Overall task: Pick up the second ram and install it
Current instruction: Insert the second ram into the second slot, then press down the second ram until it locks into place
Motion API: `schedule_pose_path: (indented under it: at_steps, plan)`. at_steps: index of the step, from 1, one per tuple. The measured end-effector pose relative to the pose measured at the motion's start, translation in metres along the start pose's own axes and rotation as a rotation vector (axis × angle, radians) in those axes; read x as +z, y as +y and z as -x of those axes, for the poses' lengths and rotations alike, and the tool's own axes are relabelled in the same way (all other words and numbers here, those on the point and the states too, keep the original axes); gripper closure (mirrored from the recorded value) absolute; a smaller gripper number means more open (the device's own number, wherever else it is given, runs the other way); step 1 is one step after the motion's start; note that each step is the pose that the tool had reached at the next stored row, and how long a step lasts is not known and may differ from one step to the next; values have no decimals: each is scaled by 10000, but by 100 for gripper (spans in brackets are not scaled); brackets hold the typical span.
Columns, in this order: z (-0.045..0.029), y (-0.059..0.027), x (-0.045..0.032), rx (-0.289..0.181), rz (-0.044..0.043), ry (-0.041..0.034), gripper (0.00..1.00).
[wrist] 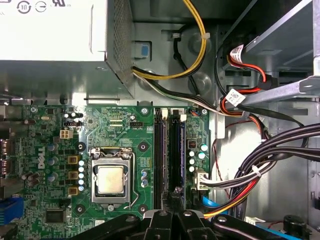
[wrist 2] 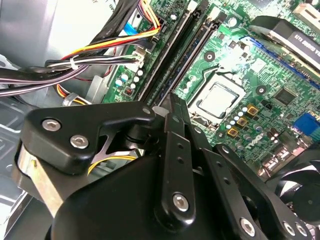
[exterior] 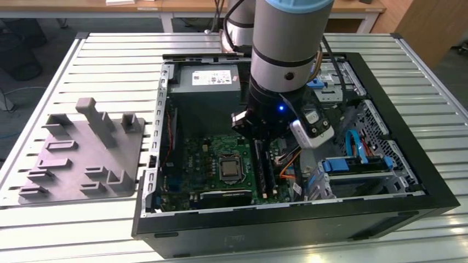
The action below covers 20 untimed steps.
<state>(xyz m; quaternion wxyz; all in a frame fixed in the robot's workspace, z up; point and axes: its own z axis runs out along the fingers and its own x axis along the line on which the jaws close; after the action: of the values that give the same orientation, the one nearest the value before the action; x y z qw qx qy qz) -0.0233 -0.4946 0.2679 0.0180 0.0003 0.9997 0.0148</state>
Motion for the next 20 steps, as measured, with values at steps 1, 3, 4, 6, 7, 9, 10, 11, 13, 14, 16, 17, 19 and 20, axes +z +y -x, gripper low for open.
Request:
schedule_pose_path:
  at_steps: [1,3,4,6,7,9,10,11,13,14,16,17,19,20]
  plan:
    - [0,0,-1,0,0,0,90]
    - [0,0,-2,0,0,0,90]
    - [0,0,-3,0,0,0,90]
    - [0,0,-3,0,-1,0,90]
    - [0,0,-1,0,-1,0,90]
    - [-1,6,23,0,-2,4,90]
    - [-2,18,40,1,-3,7,90]
    - [-3,32,59,1,-3,9,90]
    - [-4,71,97,1,-1,9,90]
    - [-4,97,117,0,0,9,90]
    - [-6,150,154,1,-1,9,90]
    - [-7,181,174,0,0,9,90]
    - [-8,240,211,0,-1,9,90]
    - [-8,270,230,0,0,9,90]
